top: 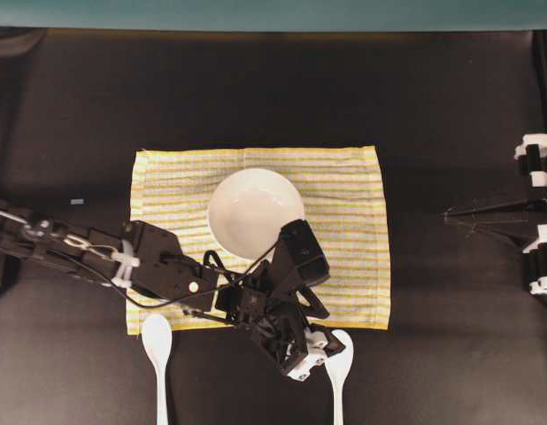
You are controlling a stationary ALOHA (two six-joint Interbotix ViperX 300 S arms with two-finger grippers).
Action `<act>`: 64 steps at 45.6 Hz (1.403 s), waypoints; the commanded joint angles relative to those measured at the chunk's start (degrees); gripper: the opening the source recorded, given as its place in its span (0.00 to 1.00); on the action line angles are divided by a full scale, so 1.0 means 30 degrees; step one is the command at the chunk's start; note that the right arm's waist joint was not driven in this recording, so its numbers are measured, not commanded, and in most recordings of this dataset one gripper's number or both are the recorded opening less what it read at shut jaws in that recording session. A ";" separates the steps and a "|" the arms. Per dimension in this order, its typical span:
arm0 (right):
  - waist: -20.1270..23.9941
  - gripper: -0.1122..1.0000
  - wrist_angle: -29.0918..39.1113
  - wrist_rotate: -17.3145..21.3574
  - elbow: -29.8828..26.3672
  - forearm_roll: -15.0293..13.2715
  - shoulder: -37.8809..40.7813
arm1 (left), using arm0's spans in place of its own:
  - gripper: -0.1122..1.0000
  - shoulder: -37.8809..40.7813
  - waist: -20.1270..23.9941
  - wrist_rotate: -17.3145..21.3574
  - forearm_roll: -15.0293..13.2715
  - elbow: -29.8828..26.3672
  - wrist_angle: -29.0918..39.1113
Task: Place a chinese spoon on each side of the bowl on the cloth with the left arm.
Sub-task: 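Reach the left gripper over the cloth down to the right white spoon, then grasp the right spoon's bowl end with the left gripper and lift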
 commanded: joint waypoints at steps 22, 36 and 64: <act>0.0000 0.10 -0.0088 -0.0117 -0.0117 0.0000 0.0088 | 0.73 0.0674 -0.0352 0.0176 0.0088 -0.0791 0.0439; 0.0000 0.10 -0.0088 -0.0117 -0.0117 0.0000 0.0088 | 0.30 0.0674 -0.0293 0.0322 0.0088 -0.1318 0.1172; 0.0000 0.09 0.0146 -0.0146 -0.0117 0.0029 0.0088 | 0.15 -0.2812 0.3223 0.1729 0.0088 -0.4512 0.8643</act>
